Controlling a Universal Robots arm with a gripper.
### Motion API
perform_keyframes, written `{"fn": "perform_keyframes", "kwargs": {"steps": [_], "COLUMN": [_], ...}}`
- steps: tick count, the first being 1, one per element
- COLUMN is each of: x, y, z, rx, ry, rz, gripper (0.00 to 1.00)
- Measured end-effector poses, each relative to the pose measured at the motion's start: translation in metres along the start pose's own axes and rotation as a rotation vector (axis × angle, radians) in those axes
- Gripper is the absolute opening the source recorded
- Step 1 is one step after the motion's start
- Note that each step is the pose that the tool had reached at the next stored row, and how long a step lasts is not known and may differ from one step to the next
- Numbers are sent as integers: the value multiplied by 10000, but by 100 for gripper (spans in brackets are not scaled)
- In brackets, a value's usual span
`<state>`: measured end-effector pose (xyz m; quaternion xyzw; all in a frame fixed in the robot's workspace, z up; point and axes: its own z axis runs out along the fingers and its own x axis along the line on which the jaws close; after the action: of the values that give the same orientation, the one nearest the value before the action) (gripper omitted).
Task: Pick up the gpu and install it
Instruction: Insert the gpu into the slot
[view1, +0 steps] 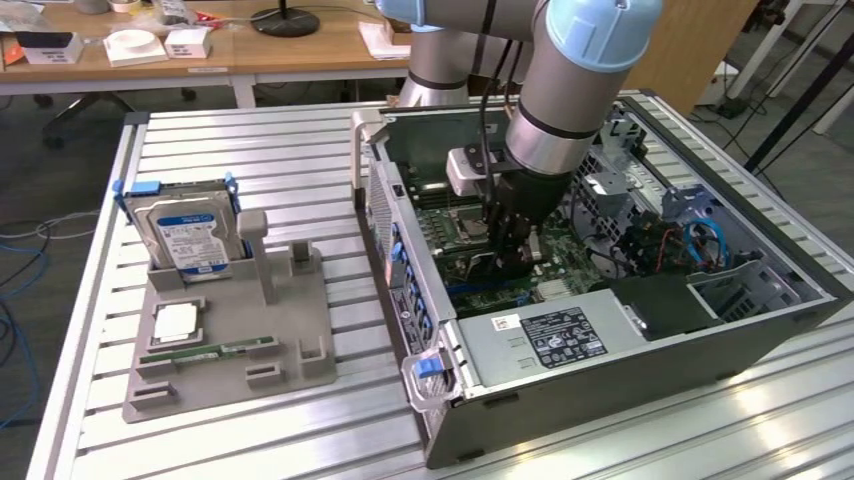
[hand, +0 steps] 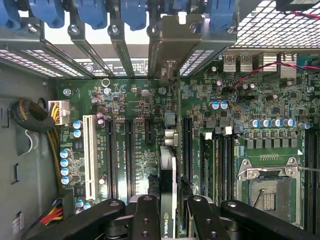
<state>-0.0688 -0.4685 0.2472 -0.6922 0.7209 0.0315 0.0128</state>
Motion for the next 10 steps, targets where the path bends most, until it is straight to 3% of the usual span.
{"fn": "perform_keyframes", "kwargs": {"steps": [10], "x": [-13], "y": [1], "z": [-1], "rx": [-1], "ry": [7], "rz": [2], "gripper": [26]}}
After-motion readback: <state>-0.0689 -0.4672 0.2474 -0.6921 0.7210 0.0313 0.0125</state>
